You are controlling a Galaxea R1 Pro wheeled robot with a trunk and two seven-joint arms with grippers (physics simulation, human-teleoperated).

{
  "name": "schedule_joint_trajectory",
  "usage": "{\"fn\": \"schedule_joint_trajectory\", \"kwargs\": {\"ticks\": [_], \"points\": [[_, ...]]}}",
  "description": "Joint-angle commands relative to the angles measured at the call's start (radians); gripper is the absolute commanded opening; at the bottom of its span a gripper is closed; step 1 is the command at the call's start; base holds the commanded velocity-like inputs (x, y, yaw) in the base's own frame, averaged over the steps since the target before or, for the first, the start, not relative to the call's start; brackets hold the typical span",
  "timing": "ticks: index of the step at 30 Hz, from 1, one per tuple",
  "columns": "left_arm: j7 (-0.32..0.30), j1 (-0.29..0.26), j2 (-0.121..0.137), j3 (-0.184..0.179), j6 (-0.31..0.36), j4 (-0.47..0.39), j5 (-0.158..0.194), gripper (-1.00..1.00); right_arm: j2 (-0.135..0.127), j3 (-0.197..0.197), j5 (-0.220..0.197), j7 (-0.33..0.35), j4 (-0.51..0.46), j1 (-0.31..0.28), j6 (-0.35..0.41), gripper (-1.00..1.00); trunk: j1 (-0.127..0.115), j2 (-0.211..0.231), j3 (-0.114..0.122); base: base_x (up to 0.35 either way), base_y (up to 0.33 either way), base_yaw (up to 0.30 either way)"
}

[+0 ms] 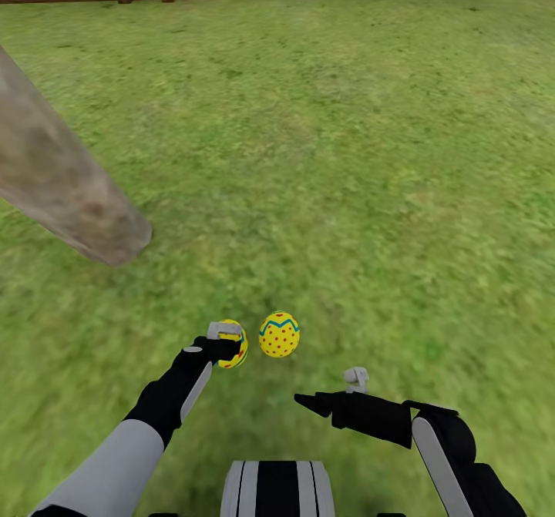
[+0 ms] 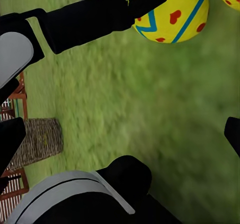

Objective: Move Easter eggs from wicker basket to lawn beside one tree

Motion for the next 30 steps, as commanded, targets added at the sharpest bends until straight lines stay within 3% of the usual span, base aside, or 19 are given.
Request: {"fn": "schedule_joint_trajectory", "kwargs": {"ticks": [1, 2, 14, 30], "points": [[0.009, 0.000, 0.001, -0.004, 0.005, -0.002, 0.008, -1.00, 0.000, 0.000, 0.001, 0.003, 0.000, 0.000, 0.004, 1.00, 0.000, 0.000, -0.001, 0.000, 0.000, 0.000], [0.009, 0.000, 0.001, -0.004, 0.005, -0.002, 0.008, 1.00, -0.001, 0.000, 0.001, 0.003, 0.000, 0.000, 0.004, 1.00, 0.000, 0.000, -0.001, 0.000, 0.000, 0.000], [0.010, 0.000, 0.002, -0.004, 0.005, -0.002, 0.008, 1.00, -0.002, 0.000, 0.001, 0.003, 0.000, 0.000, 0.004, 1.00, 0.000, 0.000, -0.001, 0.000, 0.000, 0.000], [0.012, 0.000, 0.000, -0.004, 0.006, -0.002, 0.008, 1.00, -0.001, 0.000, 0.001, 0.003, 0.000, 0.000, 0.004, 1.00, -0.007, 0.003, 0.057, 0.000, 0.000, 0.000]]}}
